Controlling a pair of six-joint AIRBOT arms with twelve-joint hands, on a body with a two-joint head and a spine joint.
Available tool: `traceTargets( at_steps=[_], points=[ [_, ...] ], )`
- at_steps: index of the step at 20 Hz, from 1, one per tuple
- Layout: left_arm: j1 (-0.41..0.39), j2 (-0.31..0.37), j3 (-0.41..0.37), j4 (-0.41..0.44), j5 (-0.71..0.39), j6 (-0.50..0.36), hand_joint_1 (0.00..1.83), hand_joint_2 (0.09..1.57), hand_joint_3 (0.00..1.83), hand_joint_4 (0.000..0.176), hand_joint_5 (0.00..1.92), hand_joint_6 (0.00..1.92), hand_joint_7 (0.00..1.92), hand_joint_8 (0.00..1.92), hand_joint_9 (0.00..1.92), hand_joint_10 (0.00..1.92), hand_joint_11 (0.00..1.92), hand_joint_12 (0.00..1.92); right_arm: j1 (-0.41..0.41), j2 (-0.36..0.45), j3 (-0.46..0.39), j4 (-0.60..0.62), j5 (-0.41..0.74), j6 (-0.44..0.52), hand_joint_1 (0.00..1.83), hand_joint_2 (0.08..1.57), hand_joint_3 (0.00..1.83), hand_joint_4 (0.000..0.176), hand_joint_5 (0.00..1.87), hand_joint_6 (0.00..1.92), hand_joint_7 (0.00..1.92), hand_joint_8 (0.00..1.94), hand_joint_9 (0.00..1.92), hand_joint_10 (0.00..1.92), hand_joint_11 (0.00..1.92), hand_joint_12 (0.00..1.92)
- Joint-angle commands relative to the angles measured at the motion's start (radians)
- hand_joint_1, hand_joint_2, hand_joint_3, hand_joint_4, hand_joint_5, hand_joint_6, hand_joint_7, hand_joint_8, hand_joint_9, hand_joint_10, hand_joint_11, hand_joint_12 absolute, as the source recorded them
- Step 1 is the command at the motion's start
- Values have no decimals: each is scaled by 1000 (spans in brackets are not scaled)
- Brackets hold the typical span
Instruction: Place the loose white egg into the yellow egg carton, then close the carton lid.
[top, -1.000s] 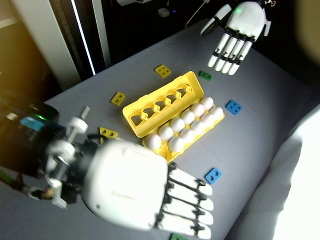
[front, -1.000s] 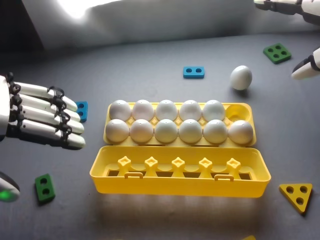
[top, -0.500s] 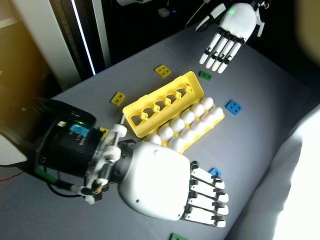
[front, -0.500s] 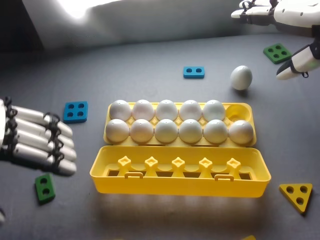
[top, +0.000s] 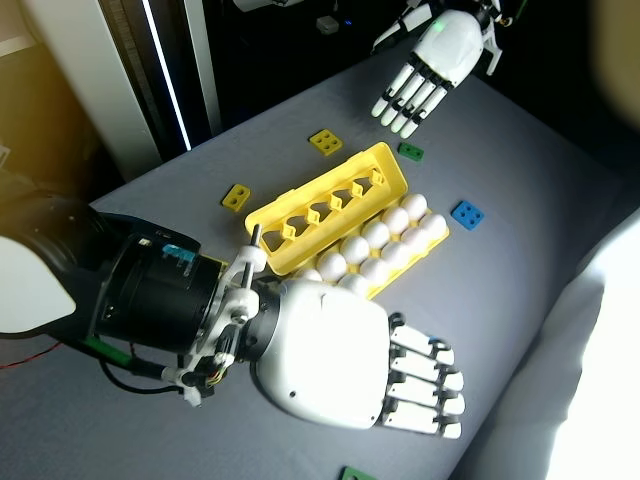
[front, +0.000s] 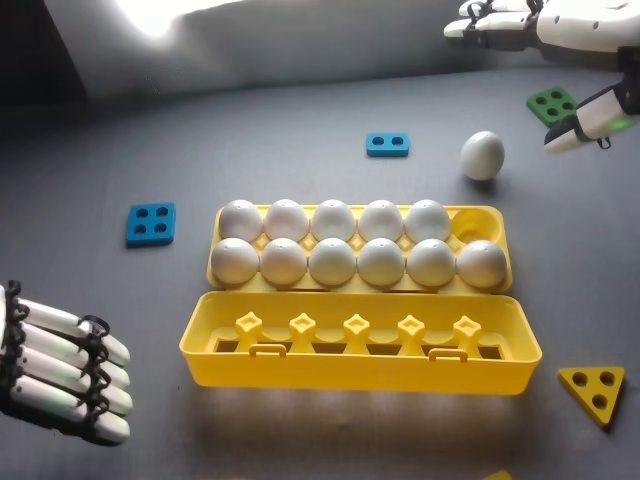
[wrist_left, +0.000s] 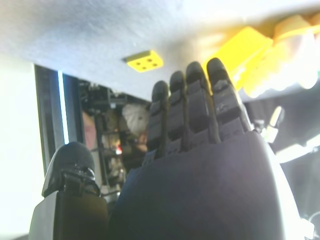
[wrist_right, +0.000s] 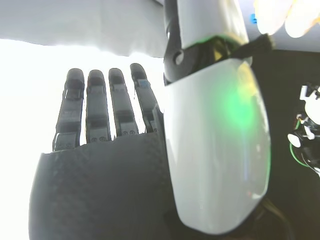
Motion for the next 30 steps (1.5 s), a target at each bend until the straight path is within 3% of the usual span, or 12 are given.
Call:
traceTargets(
  at_steps=[1, 3, 6, 13, 16, 20, 23, 30],
  points=[
    [-3, 8, 0, -60, -54, -2, 0, 1183, 2, 0, 214, 0, 197, 0, 165, 1, 0, 315, 18, 8, 21, 15, 78, 9, 1290, 917, 1, 0, 122, 2, 37, 3, 40, 4, 0, 323],
    [-10, 4, -9, -65, -44, -1, 0, 1178, 0, 0, 200, 1, 192, 0, 164, 0, 0, 322, 24, -12, 64, 9, 80, 34, 1306, 907, 0, 0, 140, 3, 45, 1, 46, 1, 0, 340],
    [-19, -3, -13, -65, -26, 1, 0, 1166, 0, 0, 226, 5, 227, 6, 196, 7, 0, 403, 39, -34, 113, -163, 138, 165, 1288, 903, 0, 0, 128, 0, 18, 0, 34, 0, 0, 337],
    [-17, -7, -4, -65, -5, 25, 0, 1170, 0, 0, 211, 3, 203, 4, 173, 4, 0, 366, 48, -40, 129, -422, 253, 401, 1219, 892, 0, 0, 111, 4, 24, 6, 38, 8, 0, 324],
    [-18, 3, 27, -44, -6, 18, 0, 1174, 1, 0, 206, 2, 200, 3, 171, 3, 0, 352, 47, -58, 156, -442, 259, 410, 1193, 896, 0, 0, 92, 1, 1, 0, 9, 1, 0, 232],
    [-25, 23, 34, -39, -6, 5, 0, 1191, 8, 0, 214, 1, 209, 1, 180, 1, 0, 390, 46, -103, 229, -462, 260, 442, 1214, 893, 1, 0, 120, 3, 23, 2, 35, 3, 0, 284],
    [-44, 26, 32, -38, -4, 5, 0, 1198, 3, 0, 214, 0, 204, 1, 178, 1, 0, 395, 43, -111, 237, -476, 260, 448, 1211, 888, 0, 0, 118, 2, 24, 3, 34, 4, 0, 294],
    [-70, -40, 88, -58, -1, 16, 0, 1202, 0, 0, 197, 0, 192, 0, 165, 0, 0, 363, -4, -113, 244, -477, 260, 448, 1201, 897, 0, 0, 126, 6, 13, 1, 26, 1, 0, 297]
  ],
)
